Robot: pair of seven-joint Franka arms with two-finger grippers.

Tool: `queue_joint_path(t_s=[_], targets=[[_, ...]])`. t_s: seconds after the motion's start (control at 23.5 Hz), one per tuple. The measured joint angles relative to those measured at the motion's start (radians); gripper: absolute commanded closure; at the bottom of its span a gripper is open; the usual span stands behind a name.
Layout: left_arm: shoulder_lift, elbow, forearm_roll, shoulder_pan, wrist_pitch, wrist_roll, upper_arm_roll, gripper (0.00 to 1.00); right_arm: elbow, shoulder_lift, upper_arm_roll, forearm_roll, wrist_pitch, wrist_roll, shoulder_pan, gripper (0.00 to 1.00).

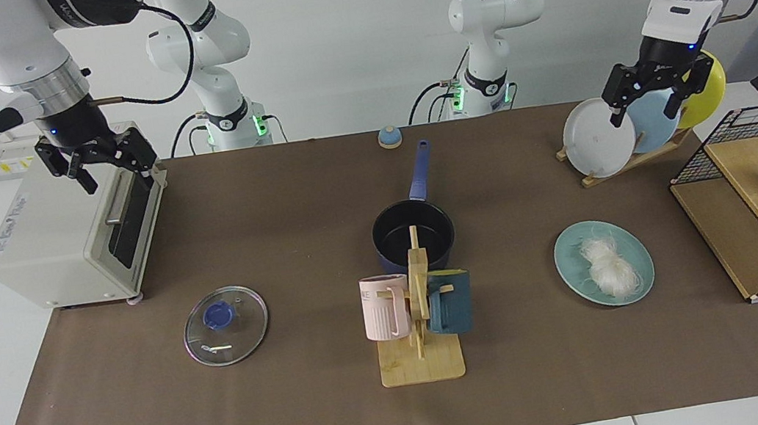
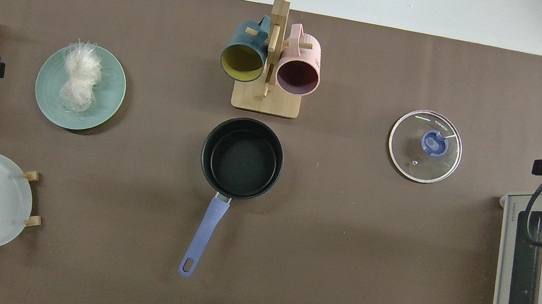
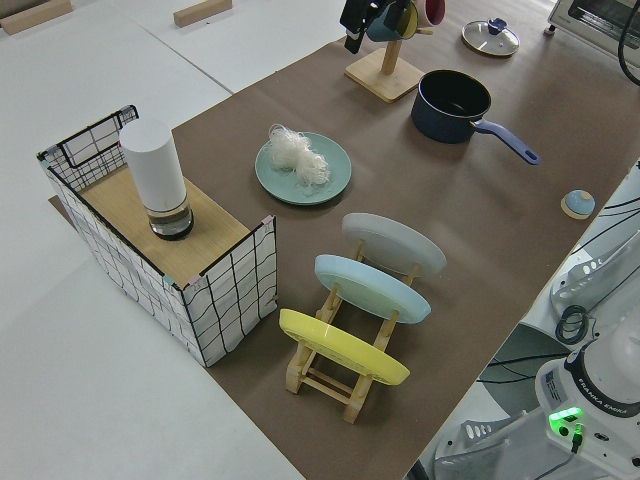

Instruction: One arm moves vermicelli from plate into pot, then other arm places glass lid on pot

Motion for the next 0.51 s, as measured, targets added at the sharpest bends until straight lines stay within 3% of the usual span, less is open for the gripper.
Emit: queue_joint_path(t_s=[0.21, 0.51], targets=[[0.029, 0.0, 0.0, 0.0, 0.052, 0.001, 0.009, 0.0, 0.0, 0.0, 0.0, 0.0, 0.0, 0.0, 0.0, 0.0], [0.14, -0.003, 0.001, 0.001, 0.163, 0.0, 0.01, 0.0, 0.0, 0.0, 0.0, 0.0, 0.0, 0.0, 0.0, 0.0]])
